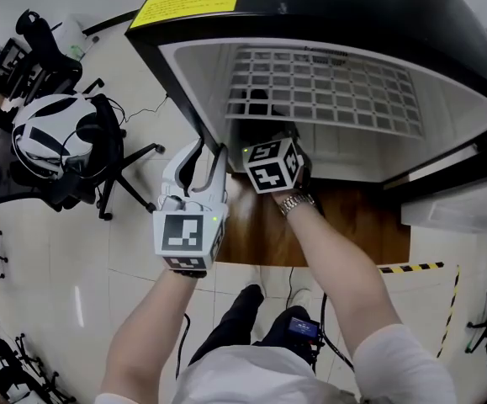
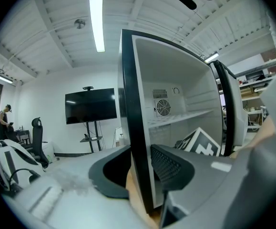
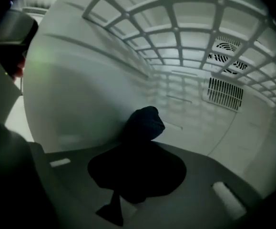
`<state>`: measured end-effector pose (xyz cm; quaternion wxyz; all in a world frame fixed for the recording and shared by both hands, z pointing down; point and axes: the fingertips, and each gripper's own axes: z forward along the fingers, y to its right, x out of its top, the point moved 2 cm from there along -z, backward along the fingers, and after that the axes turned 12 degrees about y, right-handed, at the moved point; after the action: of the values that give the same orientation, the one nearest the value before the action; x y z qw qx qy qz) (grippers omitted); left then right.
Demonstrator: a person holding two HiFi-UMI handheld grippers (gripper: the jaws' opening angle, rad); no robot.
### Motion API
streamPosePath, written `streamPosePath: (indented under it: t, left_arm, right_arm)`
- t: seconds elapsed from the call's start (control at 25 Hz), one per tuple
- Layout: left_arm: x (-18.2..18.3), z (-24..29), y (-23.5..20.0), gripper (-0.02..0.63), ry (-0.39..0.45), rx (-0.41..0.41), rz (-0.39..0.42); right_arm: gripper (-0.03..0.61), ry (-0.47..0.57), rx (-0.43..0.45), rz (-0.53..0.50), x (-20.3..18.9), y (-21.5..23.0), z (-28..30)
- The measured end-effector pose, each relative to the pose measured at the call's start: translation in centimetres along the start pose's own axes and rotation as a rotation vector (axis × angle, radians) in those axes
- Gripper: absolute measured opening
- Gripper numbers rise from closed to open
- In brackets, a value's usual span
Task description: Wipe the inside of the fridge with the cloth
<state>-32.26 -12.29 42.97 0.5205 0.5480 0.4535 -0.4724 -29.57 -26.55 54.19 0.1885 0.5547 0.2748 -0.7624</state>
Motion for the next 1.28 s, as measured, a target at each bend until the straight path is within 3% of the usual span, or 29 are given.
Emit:
streamPosePath:
  t: [0.32,0.52,1.28]
  left_arm:
    - [0.2,0.1,-0.1,0.124,0.021,0.018,-0.038]
    - [-0.1,0.0,-0.1,0.124,0.0,0.003,-0.01]
    - [0.0,0.0,-0.1,0.124,-0.005,0.015,-0.021]
  right_arm:
    - [0.078,-0.096,-0.061,-0.039,-2.4,3.2,-0.3]
    - [0.078,-0.114,-0.108,-0.02,-3.5,5.6,-1.3]
    - [0.078,-0.16,-0.288,0.012,-6.8,14.7,-7.0]
